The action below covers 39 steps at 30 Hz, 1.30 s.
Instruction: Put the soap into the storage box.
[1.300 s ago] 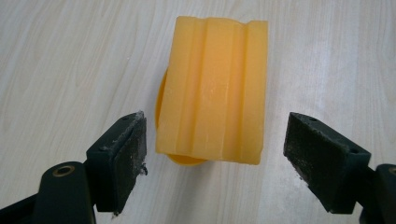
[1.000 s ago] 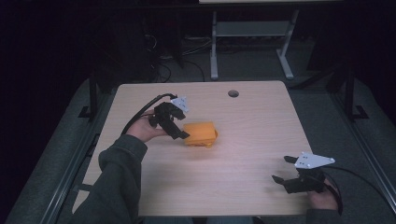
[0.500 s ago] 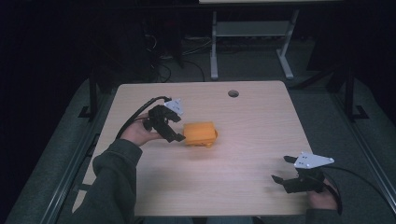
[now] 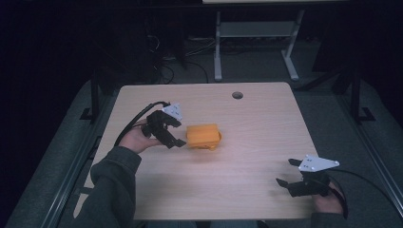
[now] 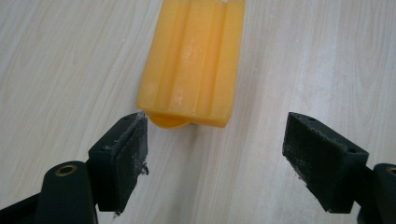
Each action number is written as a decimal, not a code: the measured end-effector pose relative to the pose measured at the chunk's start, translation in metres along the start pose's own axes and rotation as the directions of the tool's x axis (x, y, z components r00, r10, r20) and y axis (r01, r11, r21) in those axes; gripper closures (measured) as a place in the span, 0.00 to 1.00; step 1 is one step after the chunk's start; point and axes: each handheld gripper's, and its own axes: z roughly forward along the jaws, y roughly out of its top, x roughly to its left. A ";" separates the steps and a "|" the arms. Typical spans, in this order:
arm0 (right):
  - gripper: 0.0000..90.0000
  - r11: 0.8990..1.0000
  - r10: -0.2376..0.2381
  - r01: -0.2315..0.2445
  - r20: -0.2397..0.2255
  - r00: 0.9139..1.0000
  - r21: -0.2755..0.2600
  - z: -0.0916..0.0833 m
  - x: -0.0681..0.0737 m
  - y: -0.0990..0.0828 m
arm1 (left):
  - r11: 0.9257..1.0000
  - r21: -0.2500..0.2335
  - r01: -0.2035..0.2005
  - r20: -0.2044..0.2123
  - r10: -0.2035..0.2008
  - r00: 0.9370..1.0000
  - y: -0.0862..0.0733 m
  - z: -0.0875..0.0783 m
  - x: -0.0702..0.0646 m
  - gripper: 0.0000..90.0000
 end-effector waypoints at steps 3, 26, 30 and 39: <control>0.15 1.000 0.008 -0.008 0.002 1.000 -0.001 0.000 0.000 -0.001 | 1.000 -0.010 0.003 -0.002 -0.003 1.000 -0.003 -0.001 -0.003 0.24; 0.15 1.000 0.012 -0.013 0.008 1.000 0.012 0.001 0.000 -0.001 | 1.000 -0.007 -0.014 -0.001 0.013 1.000 -0.004 -0.010 -0.021 0.24; 0.15 1.000 0.013 -0.014 0.009 1.000 0.014 0.001 0.000 -0.001 | 1.000 -0.011 -0.013 0.004 0.013 1.000 -0.004 -0.011 -0.023 0.24; 0.15 1.000 0.014 -0.014 0.012 1.000 0.017 0.002 0.000 -0.002 | 1.000 -0.018 -0.009 0.003 0.009 1.000 -0.012 -0.010 -0.028 0.24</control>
